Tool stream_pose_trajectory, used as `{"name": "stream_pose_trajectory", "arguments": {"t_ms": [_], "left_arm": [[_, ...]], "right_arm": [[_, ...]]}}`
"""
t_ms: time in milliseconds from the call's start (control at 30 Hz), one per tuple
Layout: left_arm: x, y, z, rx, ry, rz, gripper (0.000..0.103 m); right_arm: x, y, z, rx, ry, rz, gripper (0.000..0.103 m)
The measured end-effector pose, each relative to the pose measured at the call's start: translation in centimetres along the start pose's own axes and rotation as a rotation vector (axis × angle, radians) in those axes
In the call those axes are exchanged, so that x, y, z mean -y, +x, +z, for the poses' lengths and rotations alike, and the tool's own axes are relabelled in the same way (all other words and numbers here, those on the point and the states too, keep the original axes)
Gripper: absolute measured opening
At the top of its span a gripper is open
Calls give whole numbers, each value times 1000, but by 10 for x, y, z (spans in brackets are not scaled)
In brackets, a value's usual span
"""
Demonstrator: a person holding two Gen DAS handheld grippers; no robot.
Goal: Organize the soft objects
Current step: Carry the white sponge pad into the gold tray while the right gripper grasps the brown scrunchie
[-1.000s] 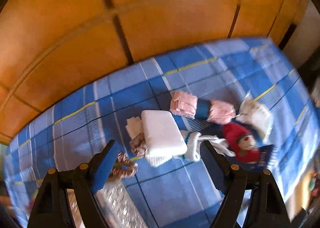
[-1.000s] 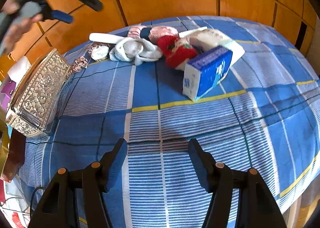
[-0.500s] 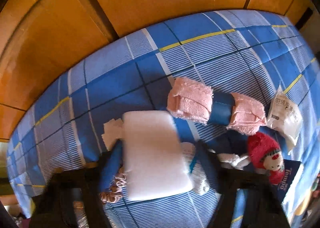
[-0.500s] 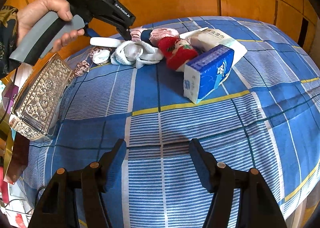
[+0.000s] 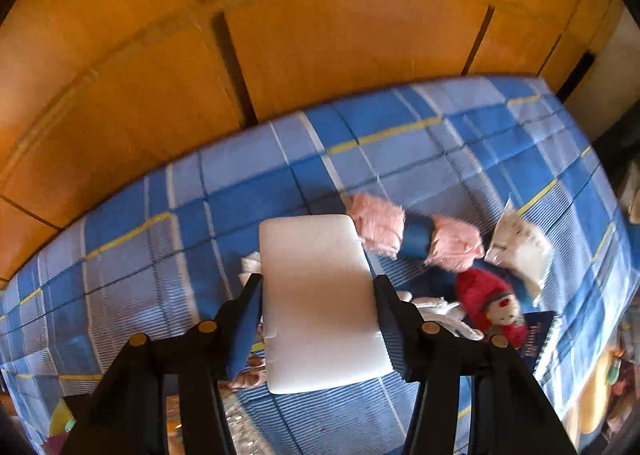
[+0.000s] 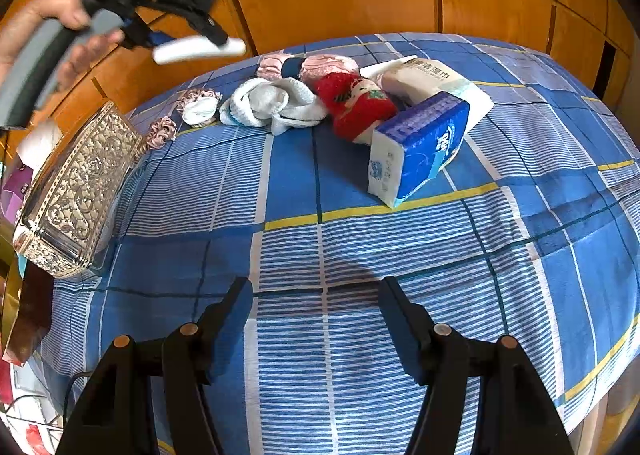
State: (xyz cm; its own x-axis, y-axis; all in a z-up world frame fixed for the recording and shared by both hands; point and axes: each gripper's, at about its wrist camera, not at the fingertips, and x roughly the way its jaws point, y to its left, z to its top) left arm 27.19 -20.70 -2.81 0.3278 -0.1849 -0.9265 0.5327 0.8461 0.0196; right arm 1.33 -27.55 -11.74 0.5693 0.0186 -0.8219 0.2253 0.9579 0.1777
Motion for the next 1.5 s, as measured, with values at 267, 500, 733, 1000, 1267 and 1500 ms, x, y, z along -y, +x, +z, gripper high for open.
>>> {"name": "stream_pose_trajectory", "arguments": {"t_ms": [267, 500, 733, 1000, 1267, 1500], "left_arm": [[-40, -40, -5, 73, -48, 10, 55], [-85, -50, -7, 97, -155, 26, 55], [-133, -75, -18, 140, -237, 87, 55], [-199, -107, -47, 173, -351, 145, 56], [-246, -131, -84, 202, -428, 174, 56], [-285, -157, -133, 246, -523, 163, 56]], "right_arm": [[-16, 12, 35, -15, -37, 123, 57], [-55, 32, 101, -7, -144, 284, 30], [-102, 69, 163, -34, -241, 365, 27], [-152, 123, 199, -133, -366, 372, 27], [-165, 162, 207, -223, -384, 330, 24], [-176, 179, 212, -321, -464, 324, 24]]}}
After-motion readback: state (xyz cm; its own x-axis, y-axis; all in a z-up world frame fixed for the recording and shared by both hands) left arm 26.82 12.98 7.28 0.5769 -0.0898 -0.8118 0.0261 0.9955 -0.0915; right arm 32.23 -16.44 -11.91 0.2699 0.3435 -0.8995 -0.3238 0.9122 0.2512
